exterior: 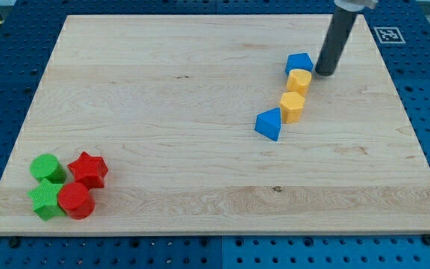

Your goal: Move the blue cube above to the yellow heart

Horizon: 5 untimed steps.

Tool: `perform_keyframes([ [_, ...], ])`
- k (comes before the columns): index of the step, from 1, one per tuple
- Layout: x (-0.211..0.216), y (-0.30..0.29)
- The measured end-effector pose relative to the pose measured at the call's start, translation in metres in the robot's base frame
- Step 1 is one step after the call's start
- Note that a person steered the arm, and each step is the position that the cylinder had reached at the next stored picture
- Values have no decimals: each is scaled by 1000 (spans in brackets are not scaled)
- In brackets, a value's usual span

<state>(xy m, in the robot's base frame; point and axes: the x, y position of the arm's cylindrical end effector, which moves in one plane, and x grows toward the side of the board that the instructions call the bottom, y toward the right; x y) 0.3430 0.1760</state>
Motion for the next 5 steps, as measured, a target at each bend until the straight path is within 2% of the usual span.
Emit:
perform_keyframes([
  [3, -9, -36],
  [5, -6, -6],
])
